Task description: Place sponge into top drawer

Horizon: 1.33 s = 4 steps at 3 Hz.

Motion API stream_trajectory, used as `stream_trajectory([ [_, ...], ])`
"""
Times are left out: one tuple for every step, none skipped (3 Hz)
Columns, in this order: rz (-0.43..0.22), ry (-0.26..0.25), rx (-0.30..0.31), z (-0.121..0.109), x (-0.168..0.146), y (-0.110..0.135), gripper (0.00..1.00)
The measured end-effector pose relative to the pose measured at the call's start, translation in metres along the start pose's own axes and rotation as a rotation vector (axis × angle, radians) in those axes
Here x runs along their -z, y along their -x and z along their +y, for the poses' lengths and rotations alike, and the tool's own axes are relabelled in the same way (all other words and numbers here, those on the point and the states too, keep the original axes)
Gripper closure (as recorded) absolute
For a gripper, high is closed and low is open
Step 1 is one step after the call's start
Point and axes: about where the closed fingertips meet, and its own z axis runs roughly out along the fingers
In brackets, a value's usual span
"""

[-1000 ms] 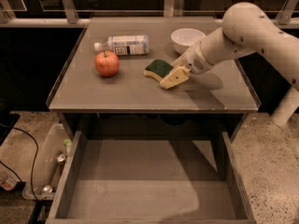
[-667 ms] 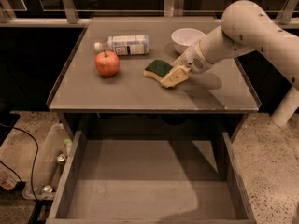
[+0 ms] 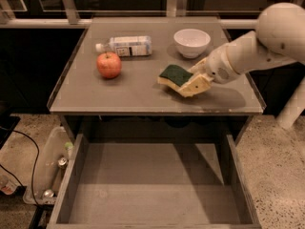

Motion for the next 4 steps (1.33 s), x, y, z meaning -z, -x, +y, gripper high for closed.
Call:
stream_trajectory([
  [-0.030, -0.031, 0.005, 0.024, 0.034, -0.017, 1.00],
  [-0.049, -0.068, 0.017, 0.052, 0.061, -0.034, 1.00],
  [-0.049, -0.114, 0.021, 0.091, 0.082, -0.062, 1.00],
  [-0.043, -0.125, -0.024, 0.133, 0.091, -0.106, 1.00],
])
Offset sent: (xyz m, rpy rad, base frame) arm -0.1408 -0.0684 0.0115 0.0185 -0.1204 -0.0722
